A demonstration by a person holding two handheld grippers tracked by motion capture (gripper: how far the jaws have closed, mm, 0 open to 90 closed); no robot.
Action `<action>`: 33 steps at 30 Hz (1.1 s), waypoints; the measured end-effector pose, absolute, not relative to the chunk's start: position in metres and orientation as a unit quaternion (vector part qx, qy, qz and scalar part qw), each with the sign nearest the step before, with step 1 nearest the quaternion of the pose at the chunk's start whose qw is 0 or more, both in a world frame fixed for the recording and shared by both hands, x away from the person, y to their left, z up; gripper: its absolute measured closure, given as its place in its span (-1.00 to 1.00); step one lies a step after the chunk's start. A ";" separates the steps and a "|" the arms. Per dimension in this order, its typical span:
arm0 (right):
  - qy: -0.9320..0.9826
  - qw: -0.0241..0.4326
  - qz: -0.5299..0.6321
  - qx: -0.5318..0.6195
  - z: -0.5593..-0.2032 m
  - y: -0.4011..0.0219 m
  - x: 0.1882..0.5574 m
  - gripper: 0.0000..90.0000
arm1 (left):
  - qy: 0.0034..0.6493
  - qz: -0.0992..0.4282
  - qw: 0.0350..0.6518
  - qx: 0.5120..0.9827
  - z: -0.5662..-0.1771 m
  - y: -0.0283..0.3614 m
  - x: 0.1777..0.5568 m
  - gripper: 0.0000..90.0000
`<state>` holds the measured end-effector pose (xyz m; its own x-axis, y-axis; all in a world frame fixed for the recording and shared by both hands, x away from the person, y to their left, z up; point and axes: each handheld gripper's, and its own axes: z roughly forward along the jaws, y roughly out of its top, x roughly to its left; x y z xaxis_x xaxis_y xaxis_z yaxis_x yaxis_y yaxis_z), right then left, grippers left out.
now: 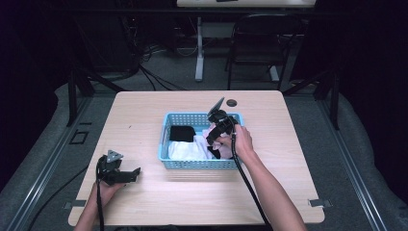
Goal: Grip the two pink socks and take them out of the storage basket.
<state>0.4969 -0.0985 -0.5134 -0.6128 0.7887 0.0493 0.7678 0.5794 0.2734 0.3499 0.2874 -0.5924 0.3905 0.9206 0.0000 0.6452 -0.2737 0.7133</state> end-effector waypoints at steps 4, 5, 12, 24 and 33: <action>0.887 0.032 0.126 0.444 -0.518 -0.099 0.500 -0.38 | 0.509 0.213 0.322 0.769 -0.592 0.287 0.350 -0.97; 0.885 0.024 0.130 0.446 -0.518 -0.101 0.501 -0.13 | 0.509 0.213 0.322 0.769 -0.592 0.287 0.350 -0.97; 0.879 0.014 0.143 0.455 -0.522 -0.102 0.503 0.33 | 0.509 0.213 0.322 0.769 -0.592 0.287 0.350 -0.97; 0.883 0.011 0.145 0.445 -0.516 -0.100 0.500 0.98 | 0.508 0.213 0.322 0.770 -0.592 0.288 0.350 -0.97; 0.881 0.022 0.182 0.435 -0.493 -0.104 0.489 1.00 | 0.509 0.213 0.322 0.769 -0.592 0.287 0.350 -0.97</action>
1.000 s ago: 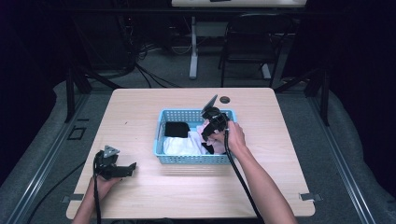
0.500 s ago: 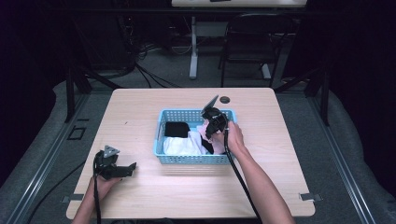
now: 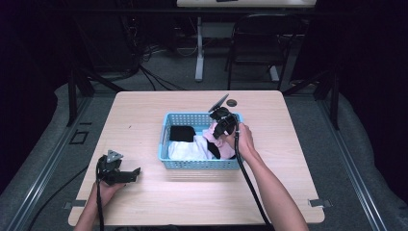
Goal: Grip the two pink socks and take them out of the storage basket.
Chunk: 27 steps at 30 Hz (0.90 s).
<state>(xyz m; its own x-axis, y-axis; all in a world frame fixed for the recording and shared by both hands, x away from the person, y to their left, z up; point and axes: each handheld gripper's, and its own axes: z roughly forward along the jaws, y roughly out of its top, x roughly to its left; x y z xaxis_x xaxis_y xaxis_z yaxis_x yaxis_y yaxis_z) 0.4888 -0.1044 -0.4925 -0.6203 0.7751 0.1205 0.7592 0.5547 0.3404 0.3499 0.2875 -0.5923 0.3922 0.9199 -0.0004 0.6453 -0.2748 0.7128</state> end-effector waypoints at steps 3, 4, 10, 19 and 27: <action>0.880 0.029 0.198 0.431 -0.483 -0.106 0.484 1.00 | 0.508 0.212 0.322 0.770 -0.592 0.288 0.350 -0.97; 0.880 0.029 0.203 0.429 -0.478 -0.107 0.482 1.00 | 0.508 0.212 0.322 0.770 -0.592 0.288 0.350 -0.97; 0.888 0.027 0.202 0.413 -0.469 -0.107 0.474 1.00 | 0.508 0.213 0.322 0.770 -0.592 0.287 0.350 -0.97; 0.879 0.042 0.239 0.411 -0.441 -0.116 0.464 1.00 | 0.509 0.213 0.322 0.770 -0.592 0.287 0.350 -0.97; 0.867 0.049 0.272 0.414 -0.406 -0.125 0.463 1.00 | 0.508 0.213 0.322 0.770 -0.592 0.287 0.350 -0.97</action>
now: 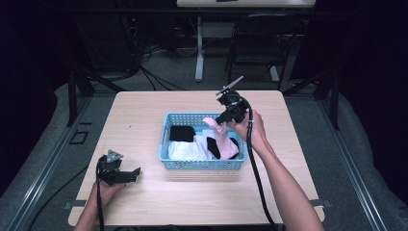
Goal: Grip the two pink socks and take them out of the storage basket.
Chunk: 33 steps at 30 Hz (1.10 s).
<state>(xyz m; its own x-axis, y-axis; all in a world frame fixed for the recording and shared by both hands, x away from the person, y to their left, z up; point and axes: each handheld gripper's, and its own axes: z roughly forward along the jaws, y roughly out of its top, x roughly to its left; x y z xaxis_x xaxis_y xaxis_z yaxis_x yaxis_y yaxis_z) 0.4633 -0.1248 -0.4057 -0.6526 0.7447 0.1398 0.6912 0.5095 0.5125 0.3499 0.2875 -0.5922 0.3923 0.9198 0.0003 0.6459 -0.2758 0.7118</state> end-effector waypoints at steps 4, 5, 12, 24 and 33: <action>0.868 0.055 0.274 0.412 -0.395 -0.126 0.462 1.00 | 0.509 0.213 0.322 0.770 -0.592 0.287 0.350 -0.97; 0.868 0.055 0.274 0.412 -0.395 -0.126 0.462 1.00 | 0.509 0.213 0.322 0.770 -0.592 0.287 0.350 -0.97; 0.867 0.064 0.280 0.408 -0.378 -0.124 0.458 1.00 | 0.509 0.213 0.322 0.770 -0.592 0.287 0.350 -0.97; 0.861 0.083 0.294 0.407 -0.347 -0.132 0.453 1.00 | 0.509 0.213 0.322 0.770 -0.592 0.287 0.350 -0.97; 0.854 0.097 0.301 0.412 -0.328 -0.146 0.446 1.00 | 0.509 0.213 0.323 0.769 -0.592 0.287 0.350 -0.97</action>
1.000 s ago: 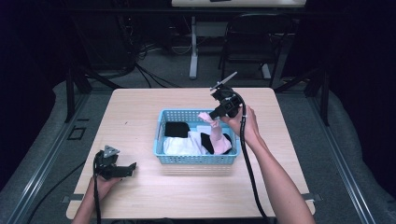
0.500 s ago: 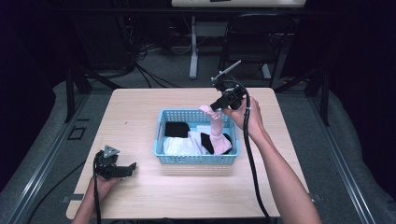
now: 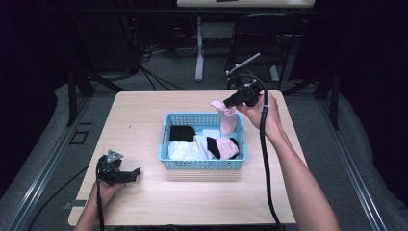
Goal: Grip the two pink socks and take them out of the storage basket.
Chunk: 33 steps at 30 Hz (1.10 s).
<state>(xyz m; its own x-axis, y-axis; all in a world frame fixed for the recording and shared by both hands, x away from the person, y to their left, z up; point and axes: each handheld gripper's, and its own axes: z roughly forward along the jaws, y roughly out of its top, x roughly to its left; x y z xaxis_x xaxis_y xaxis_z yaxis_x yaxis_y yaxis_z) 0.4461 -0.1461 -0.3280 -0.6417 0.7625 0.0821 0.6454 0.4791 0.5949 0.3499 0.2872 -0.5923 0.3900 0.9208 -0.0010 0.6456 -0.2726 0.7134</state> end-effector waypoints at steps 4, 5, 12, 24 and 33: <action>0.850 0.109 0.307 0.414 -0.318 -0.155 0.442 1.00 | 0.509 0.213 0.323 0.769 -0.592 0.287 0.350 -0.97; 0.850 0.112 0.307 0.414 -0.316 -0.157 0.440 1.00 | 0.510 0.213 0.323 0.769 -0.592 0.287 0.350 -0.97; 0.848 0.134 0.296 0.418 -0.303 -0.174 0.431 1.00 | 0.509 0.213 0.323 0.769 -0.592 0.287 0.350 -0.97; 0.831 0.152 0.291 0.449 -0.301 -0.223 0.417 1.00 | 0.509 0.213 0.323 0.769 -0.592 0.287 0.350 -0.97; 0.819 0.154 0.280 0.477 -0.316 -0.260 0.406 1.00 | 0.510 0.213 0.323 0.768 -0.592 0.287 0.350 -0.97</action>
<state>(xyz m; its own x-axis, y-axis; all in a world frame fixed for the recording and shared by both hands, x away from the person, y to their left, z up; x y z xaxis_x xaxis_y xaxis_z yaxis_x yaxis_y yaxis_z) 0.4060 -0.2604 -0.3162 -0.4975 0.8673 0.0152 0.6952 0.3882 0.6049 0.3501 0.2871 -0.5924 0.3896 0.9210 -0.0012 0.6453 -0.2720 0.7138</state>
